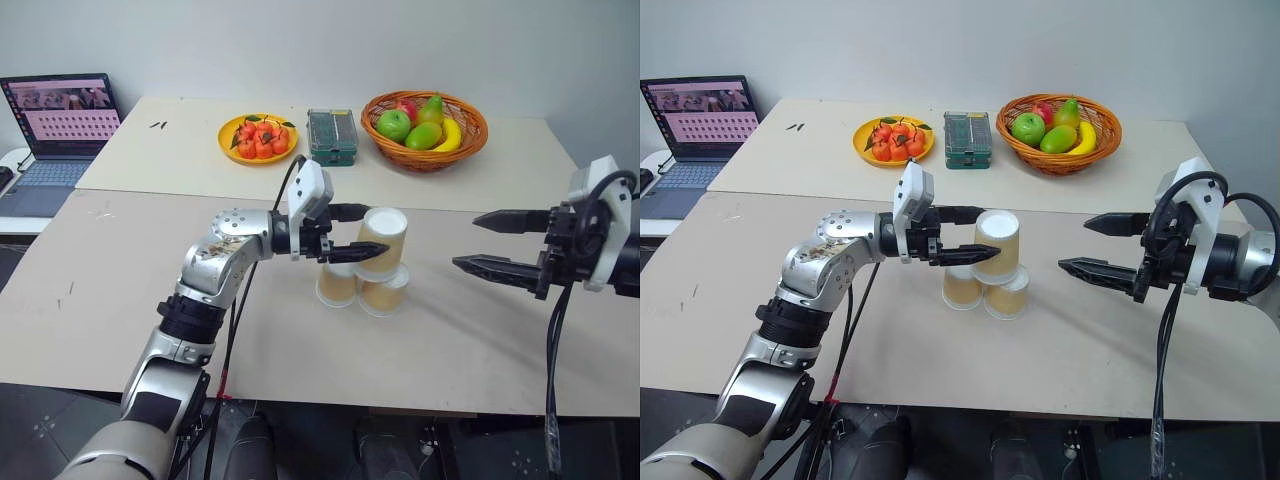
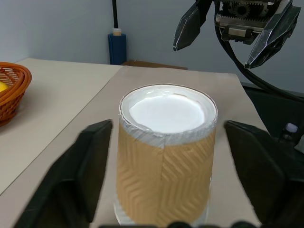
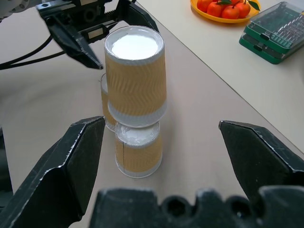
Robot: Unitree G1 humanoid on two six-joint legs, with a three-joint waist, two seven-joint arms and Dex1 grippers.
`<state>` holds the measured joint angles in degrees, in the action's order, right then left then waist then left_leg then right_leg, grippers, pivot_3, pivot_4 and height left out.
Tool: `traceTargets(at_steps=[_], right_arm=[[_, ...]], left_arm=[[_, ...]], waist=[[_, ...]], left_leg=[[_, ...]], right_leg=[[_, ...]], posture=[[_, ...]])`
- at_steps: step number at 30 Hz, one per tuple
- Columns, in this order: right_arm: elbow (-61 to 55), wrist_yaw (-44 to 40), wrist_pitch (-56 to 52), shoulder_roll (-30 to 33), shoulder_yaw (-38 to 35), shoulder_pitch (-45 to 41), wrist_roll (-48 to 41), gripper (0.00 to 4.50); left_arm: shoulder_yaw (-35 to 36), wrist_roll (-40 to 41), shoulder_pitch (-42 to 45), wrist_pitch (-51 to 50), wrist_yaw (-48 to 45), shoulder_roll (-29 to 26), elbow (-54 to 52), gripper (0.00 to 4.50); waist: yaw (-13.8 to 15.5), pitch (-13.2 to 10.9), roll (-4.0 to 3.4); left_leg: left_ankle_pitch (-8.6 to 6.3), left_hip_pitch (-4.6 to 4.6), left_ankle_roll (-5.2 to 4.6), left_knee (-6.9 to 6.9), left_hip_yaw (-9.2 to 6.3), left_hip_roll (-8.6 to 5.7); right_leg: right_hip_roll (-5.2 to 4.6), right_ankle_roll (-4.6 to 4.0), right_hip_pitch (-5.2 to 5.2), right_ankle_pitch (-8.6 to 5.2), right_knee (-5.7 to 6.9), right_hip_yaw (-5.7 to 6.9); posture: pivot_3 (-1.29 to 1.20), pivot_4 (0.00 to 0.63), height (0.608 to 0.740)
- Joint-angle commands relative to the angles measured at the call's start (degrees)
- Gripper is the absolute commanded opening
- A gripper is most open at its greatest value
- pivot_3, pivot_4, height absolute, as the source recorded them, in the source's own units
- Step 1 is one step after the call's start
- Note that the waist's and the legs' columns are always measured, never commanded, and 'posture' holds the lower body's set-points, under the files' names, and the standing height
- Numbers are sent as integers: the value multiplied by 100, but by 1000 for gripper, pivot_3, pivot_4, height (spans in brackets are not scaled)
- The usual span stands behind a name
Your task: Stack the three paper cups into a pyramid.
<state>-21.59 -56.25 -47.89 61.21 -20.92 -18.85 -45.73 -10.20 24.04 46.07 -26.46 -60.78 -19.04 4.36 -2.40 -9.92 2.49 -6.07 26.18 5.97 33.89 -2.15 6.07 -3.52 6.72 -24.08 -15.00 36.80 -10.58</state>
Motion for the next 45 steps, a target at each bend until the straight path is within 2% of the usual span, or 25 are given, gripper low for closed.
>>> traceTargets(at_steps=[1, 21, 29, 32, 35, 40, 44, 45], right_arm=[[59, -36, 89, 103, -50, -112, 42, 4500], [136, -370, 266, 147, -355, 226, 96, 4500], [129, -231, 243, 85, -142, 19, 108, 4500], [153, -207, 233, 78, -87, -51, 114, 4500], [168, -205, 222, 89, -77, -77, 105, 4500], [98, -277, 136, 211, -380, 130, 64, 4500], [52, -537, 46, 370, -961, 582, -51, 4500], [81, -462, 63, 321, -897, 600, -23, 4500]], left_arm=[[40, 33, 33, 53, -24, 33, -117, 4450], [309, 358, 318, -225, 175, 114, -348, 4450], [465, 493, 579, -293, 350, 175, -473, 4450], [636, 626, 766, -363, 522, 222, -505, 4450], [1108, 1084, 1121, -638, 806, 255, -549, 4450], [1688, 1628, 1364, -1454, 997, -361, -736, 4450], [1996, 1934, 1037, -2355, 894, -1572, -1182, 4450], [1985, 1822, 600, -2470, 942, -1929, -1577, 4450]], waist=[[0, 0, 0], [1, 0, 0], [1, 0, -1], [0, 0, -1], [1, 0, 0], [-25, 3, -9], [-35, 2, -14], [-27, 3, -16]], left_leg=[[0, 0, 0, 0, 0, 0], [0, 0, 0, 1, -4, 0], [0, 0, 0, 1, -6, 0], [0, 0, 0, 2, -7, 0], [0, 1, 0, 2, -8, -1], [0, 1, 0, -2, -10, 0], [0, -2, 0, -2, -11, 0], [0, -2, 0, -2, -11, 0]], right_leg=[[0, 0, 0, 0, 0, 0], [0, 0, 1, -1, 3, 4], [0, 0, 2, -1, 2, 6], [0, 1, 3, -2, 3, 7], [0, 1, 2, -2, 3, 7], [0, 3, 1, -5, 4, 8], [1, -4, -2, -8, 21, 9], [1, -4, -4, -8, 22, 9]], posture=[[0, 150, 740], [0, 150, 740], [0, 150, 740], [0, 150, 740], [0, 150, 740], [0, 150, 740], [0, 150, 740], [0, 150, 740]])
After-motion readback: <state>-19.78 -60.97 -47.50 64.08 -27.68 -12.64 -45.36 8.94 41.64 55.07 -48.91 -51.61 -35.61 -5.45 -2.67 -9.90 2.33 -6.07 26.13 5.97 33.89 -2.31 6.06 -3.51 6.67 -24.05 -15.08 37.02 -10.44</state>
